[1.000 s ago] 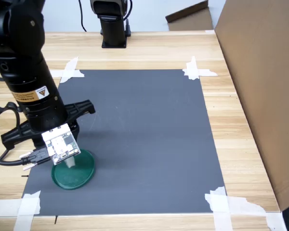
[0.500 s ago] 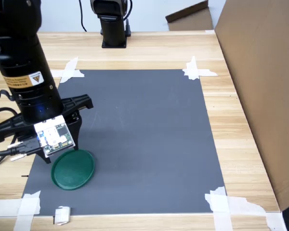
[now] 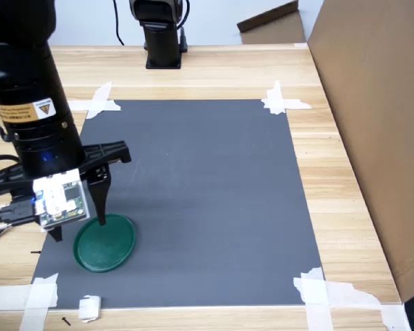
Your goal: Grasp a white terminal and put it in the green lid.
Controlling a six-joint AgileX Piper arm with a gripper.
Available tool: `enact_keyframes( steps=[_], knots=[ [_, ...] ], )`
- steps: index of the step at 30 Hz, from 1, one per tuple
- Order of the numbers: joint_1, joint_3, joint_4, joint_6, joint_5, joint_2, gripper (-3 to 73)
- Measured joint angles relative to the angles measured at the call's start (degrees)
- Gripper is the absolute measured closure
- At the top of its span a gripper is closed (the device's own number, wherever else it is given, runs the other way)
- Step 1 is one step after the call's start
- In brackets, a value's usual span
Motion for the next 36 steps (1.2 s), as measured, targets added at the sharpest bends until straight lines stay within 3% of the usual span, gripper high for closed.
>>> enact_keyframes(
  steps=[22,36],
  knots=[
    [0.0,-9.3,0.2,6.9,9.6,4.6,19.9],
    [0.0,-16.9,0.2,8.4,10.6,10.3,19.9]
  ],
)
